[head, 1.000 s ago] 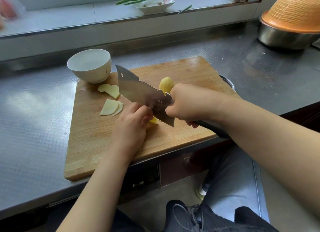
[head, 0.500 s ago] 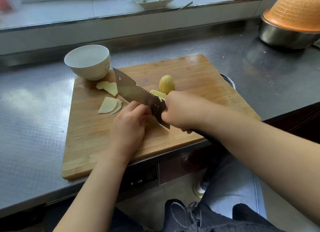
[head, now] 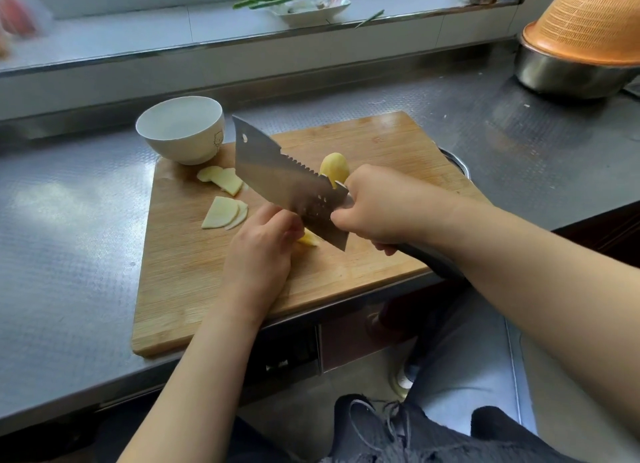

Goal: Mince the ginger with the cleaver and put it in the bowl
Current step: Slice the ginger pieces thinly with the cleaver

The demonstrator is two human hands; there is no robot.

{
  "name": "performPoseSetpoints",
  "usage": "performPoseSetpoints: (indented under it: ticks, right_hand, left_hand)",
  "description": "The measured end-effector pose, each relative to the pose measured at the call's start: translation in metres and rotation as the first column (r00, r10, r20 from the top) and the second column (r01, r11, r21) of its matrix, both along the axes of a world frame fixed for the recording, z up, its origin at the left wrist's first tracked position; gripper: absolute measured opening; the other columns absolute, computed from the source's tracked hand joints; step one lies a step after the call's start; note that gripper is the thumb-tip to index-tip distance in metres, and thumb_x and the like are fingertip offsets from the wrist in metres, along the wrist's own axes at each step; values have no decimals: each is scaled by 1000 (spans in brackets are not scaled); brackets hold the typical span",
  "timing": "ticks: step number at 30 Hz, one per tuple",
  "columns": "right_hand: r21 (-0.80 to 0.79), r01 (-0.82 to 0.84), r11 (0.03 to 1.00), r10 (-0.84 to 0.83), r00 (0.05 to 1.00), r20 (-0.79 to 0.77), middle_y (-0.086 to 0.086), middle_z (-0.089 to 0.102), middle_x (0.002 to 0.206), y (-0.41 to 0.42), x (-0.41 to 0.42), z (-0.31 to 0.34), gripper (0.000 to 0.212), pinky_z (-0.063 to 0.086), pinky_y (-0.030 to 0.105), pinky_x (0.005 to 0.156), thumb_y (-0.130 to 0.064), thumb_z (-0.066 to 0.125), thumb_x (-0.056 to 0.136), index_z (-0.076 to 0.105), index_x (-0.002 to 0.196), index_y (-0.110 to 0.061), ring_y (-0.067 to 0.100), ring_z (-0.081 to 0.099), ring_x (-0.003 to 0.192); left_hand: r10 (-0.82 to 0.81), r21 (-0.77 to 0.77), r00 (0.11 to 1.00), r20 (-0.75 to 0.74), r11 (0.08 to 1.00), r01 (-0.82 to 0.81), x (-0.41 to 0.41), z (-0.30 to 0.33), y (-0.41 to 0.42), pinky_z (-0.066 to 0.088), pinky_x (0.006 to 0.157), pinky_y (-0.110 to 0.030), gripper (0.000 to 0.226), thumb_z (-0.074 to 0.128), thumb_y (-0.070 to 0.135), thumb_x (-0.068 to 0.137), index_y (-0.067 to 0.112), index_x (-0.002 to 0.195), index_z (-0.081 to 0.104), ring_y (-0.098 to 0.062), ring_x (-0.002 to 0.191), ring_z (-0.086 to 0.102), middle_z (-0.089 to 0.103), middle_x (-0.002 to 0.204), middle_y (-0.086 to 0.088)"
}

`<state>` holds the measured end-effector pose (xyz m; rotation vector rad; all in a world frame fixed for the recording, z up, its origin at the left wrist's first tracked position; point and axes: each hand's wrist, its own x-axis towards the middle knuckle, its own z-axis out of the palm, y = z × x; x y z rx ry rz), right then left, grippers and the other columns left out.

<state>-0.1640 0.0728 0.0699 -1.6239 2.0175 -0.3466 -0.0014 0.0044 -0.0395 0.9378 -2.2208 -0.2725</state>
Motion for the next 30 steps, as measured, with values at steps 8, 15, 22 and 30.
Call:
performPoseSetpoints:
  ticks: [8,15,22,30]
  right_hand:
    - [67,-24,997,27,999,-42,13,60,68,-6,7,4,16,58,31,50,-16,51,97,54,85,-6,21,60,52]
    - [104,-27,994,37,995,-95,13,59,70,-11,13,9,20,49,25,41,-10,48,97,49,77,-9,19,57,47]
    - [131,-27,991,43,992,-122,14,59,70,-16,18,12,21,50,26,42,-9,48,98,47,77,-8,18,56,47]
    - [128,0,992,15,993,-116,11,61,64,-5,19,-9,21,54,26,43,-15,49,96,55,78,-7,20,60,48]
  left_hand:
    - [3,3,1000,-2,1000,-3,2,1,0,44,56,-32,8,68,5,79,13,80,70,-23,70,57,63,88,-1]
    - [4,1,1000,-31,1000,-4,1,-2,-2,49,57,-38,10,62,10,79,12,79,71,-26,70,59,65,86,0]
    - [14,13,999,-33,1000,-13,1,-3,-3,50,59,-39,13,67,0,79,13,81,71,-24,73,58,64,87,0]
    - [13,-3,1000,-25,1000,-13,1,-3,-3,49,59,-35,20,63,-5,76,12,83,71,-24,73,59,64,86,1]
